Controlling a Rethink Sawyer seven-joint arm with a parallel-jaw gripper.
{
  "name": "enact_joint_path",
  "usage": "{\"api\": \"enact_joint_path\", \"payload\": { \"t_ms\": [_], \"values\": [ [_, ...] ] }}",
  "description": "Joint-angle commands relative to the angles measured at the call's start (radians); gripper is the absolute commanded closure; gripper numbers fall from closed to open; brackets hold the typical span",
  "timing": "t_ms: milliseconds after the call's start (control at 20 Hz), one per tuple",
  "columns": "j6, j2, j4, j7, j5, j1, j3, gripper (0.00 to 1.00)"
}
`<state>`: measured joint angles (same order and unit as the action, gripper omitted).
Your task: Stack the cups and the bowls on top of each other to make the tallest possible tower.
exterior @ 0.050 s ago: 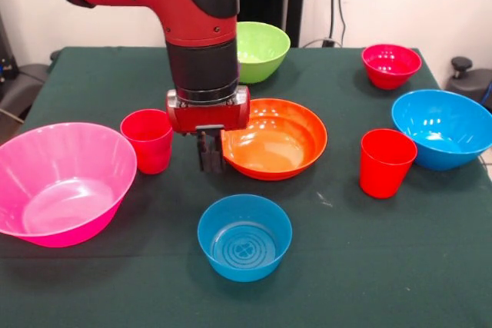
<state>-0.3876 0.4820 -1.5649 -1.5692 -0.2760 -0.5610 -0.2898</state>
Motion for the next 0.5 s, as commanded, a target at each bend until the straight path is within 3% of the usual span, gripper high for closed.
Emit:
{"api": "enact_joint_path", "payload": {
  "t_ms": [50,250,500],
  "values": [
    [-0.135,-0.006,-0.033,0.137,-0.042,-0.014,-0.159,0.00],
    [-0.192,-0.017,-0.043,0.203,-0.043,-0.045,-0.231,0.00],
    [-0.268,0.044,-0.094,0.189,-0.010,-0.084,-0.300,0.00]
  ]
}}
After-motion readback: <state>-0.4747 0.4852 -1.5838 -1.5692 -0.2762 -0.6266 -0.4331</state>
